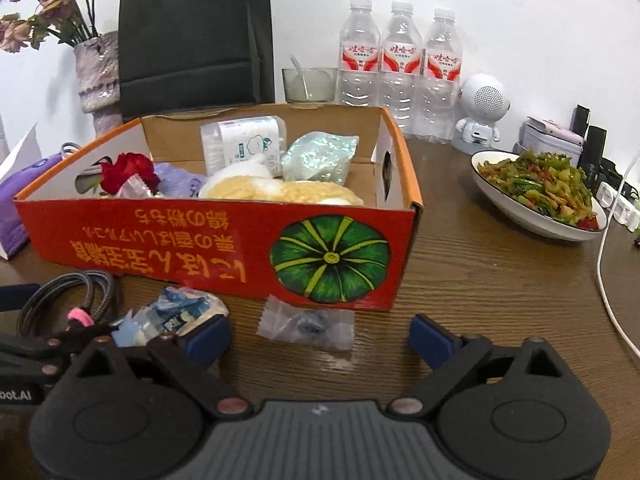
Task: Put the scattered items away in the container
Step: 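Grasp the braided cable with the left tool while the right tool grasps a clear bag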
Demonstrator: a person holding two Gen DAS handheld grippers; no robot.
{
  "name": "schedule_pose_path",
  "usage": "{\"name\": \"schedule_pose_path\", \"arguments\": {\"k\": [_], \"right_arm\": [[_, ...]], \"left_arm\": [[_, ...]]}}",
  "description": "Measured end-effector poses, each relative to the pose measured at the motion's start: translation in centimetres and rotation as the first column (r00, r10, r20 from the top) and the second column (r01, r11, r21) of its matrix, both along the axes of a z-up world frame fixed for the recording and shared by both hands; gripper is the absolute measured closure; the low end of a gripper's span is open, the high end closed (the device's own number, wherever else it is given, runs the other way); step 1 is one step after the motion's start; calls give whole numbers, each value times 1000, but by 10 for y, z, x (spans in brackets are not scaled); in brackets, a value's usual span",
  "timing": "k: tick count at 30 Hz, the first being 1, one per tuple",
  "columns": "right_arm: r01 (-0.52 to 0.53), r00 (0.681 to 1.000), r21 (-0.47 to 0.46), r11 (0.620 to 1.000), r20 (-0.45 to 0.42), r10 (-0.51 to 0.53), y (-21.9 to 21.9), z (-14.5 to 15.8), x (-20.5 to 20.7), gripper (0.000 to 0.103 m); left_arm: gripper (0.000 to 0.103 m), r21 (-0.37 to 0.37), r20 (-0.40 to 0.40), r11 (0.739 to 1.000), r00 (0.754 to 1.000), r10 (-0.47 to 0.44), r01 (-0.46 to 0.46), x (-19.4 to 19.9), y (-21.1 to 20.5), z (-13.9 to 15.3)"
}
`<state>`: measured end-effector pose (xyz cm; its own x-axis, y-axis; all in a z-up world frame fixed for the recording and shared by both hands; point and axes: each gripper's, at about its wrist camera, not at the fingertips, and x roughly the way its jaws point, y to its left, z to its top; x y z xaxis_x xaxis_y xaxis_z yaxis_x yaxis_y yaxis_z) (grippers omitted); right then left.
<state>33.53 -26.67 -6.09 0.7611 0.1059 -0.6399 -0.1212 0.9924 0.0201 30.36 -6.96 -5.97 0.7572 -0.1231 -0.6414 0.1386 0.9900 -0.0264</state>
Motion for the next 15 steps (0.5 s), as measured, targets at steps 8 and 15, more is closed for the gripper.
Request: {"name": "schedule_pose_path", "arguments": {"k": [8,15], "right_arm": [[-4,999,6,1000,33,4,0,5,-4,60],[-62,997,-8,998,46,62,3,6,-14,70]], "left_arm": [[5,0,9,1000,1000,9,-9,-2,1,1],[10,-36,48,999,999,-5,6,-12,8,4]]}}
